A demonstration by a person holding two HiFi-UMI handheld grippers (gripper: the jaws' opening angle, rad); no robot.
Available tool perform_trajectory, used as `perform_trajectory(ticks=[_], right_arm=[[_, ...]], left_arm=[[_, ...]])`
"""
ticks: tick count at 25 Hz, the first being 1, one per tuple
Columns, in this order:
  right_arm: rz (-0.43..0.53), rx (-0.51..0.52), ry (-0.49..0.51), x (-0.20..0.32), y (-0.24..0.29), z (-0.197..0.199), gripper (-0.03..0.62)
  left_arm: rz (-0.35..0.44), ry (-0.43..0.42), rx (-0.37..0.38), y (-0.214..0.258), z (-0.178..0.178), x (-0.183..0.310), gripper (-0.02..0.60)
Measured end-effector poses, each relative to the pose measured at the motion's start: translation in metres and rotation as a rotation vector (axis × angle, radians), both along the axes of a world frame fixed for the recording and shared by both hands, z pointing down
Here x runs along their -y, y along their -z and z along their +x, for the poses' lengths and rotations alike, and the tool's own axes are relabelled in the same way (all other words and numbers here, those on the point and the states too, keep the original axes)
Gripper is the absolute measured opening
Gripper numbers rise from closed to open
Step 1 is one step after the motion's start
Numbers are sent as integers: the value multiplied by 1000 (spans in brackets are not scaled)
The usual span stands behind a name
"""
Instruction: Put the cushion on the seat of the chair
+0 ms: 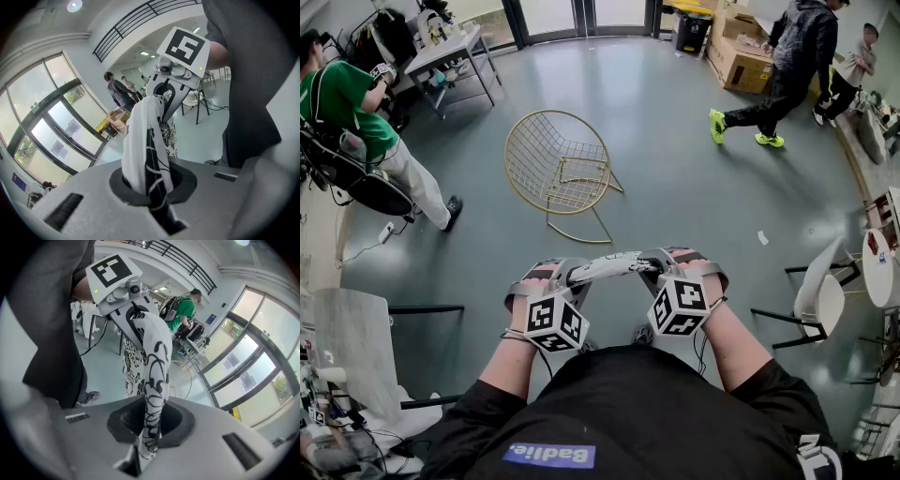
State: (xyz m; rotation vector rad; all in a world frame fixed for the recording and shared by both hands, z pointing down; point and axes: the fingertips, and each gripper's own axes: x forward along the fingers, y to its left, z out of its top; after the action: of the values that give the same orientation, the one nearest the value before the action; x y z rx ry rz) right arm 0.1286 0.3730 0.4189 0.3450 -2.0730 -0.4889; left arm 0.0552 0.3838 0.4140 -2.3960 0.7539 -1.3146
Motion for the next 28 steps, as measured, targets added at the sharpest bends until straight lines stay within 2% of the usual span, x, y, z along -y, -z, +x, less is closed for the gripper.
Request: perform_trajectory(ticks=[16, 28], right_arm=[[-23, 15, 22, 22, -8, 39, 43], [-28, 23, 95, 63, -19, 70, 43]], left_arm=[[-27, 37, 1, -2, 41, 20, 28], [-57, 125, -14, -15, 73, 53, 28]])
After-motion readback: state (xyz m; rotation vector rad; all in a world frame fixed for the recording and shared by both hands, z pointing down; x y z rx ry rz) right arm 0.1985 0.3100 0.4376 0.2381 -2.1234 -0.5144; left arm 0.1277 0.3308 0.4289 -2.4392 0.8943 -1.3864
